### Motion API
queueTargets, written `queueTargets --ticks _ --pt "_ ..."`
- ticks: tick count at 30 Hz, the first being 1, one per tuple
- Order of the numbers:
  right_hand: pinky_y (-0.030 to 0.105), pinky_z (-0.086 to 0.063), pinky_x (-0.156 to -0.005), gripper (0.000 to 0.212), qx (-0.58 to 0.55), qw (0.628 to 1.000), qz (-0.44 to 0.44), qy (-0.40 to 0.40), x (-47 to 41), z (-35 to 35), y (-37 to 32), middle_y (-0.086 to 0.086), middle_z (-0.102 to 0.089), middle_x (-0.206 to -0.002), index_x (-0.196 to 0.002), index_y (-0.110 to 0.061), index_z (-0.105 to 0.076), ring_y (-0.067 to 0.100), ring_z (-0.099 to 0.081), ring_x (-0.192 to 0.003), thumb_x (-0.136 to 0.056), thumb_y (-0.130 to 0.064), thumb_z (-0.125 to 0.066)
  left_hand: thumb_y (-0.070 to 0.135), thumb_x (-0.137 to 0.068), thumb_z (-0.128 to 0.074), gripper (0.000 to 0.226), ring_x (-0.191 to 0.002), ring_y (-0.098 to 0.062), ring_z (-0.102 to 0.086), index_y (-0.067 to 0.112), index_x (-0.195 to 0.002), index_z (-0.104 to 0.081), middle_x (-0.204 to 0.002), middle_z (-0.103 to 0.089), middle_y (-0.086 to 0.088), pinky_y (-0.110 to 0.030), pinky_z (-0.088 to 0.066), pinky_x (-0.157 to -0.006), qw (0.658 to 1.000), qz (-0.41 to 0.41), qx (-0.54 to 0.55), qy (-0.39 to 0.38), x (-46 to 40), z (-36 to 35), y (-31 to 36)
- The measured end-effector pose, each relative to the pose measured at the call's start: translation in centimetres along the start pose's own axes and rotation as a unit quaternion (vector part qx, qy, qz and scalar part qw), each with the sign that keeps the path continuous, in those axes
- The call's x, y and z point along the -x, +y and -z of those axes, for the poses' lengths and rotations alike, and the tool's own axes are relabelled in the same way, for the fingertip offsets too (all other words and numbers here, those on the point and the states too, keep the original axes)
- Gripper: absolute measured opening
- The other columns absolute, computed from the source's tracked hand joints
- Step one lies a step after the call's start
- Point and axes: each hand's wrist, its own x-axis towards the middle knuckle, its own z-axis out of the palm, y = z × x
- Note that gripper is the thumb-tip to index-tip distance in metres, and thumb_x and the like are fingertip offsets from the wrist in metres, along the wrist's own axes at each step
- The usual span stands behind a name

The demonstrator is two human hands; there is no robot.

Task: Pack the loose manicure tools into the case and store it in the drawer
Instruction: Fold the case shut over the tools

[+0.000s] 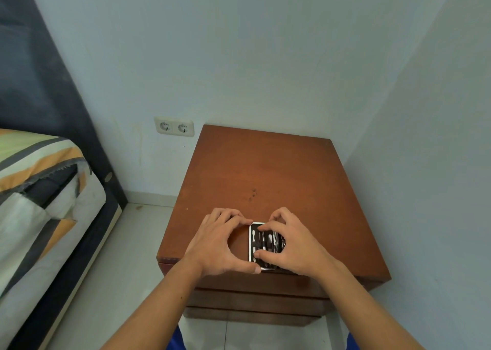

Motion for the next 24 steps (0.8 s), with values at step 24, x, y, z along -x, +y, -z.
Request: queueTargets --ticks 24 --pt "0.017 -0.041 -0.096 0.041 -0.004 0.984 -0.108 0.141 3.4 0.8 1.4 -0.018 -0.05 -0.111 -0.125 -0.032 -0.069 0.005 -0.049 -0.112 -0.087 -0.047 -0.076 0.096 -0.052 -0.07 0.106 -0.133 0.004 -0.027 0.046 -0.142 -0.049 -0.135 -0.038 0.03 -0.026 -0.024 -0.113 1.0 0.002 0.006 0.003 0.1 0.1 0.1"
